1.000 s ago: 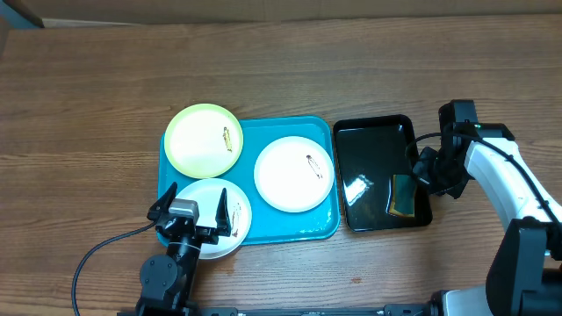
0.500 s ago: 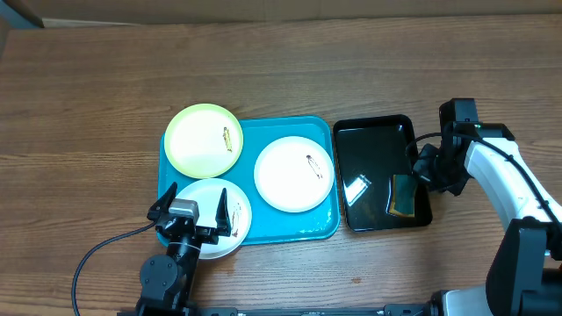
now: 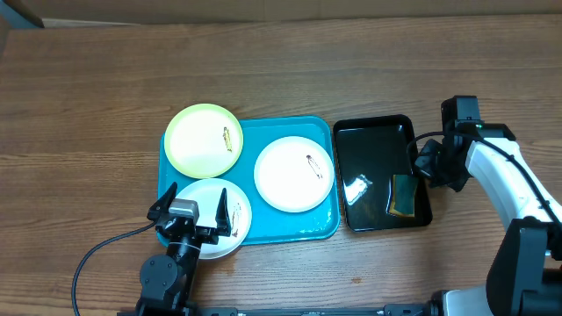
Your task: Clean dirty plates on tray and stack at the side
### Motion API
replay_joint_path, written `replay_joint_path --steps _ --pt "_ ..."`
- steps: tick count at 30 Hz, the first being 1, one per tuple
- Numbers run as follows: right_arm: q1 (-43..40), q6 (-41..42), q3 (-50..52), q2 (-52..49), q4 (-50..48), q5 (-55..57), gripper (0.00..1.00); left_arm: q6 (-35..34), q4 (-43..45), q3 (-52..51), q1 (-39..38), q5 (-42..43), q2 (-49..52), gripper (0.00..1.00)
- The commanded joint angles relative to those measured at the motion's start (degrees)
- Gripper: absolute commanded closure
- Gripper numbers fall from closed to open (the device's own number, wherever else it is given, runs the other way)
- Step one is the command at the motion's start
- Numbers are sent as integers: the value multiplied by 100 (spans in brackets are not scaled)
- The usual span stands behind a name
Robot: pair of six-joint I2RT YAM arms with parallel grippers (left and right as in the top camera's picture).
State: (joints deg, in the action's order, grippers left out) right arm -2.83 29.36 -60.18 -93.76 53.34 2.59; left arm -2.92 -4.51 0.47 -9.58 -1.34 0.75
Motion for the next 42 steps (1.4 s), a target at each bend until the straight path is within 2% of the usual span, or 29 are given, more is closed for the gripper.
replay_joint_path --steps 1,11,23,29,30,33,39,42 --pt "-52 468 76 42 101 402 96 81 13 -20 -20 -13 -39 0" --pt "-50 511 564 52 -20 380 96 81 13 -20 -20 -13 -39 0" --pt "-50 315 -675 55 973 328 95 81 13 -20 -20 -11 -39 0" --pt "-22 -348 -734 50 852 -938 90 81 13 -20 -20 -13 -39 0" --pt "33 -551 -734 50 844 -1438 91 81 13 -20 -20 -13 -39 0" --pt "229 -710 -726 50 872 -2009 94 81 13 -20 -20 -13 -39 0" --pt "1040 -634 -398 50 693 -2022 96 81 13 -20 -20 -13 -39 0" --pt "1414 -197 -131 46 437 -1652 96 81 13 -20 -20 -13 -39 0"
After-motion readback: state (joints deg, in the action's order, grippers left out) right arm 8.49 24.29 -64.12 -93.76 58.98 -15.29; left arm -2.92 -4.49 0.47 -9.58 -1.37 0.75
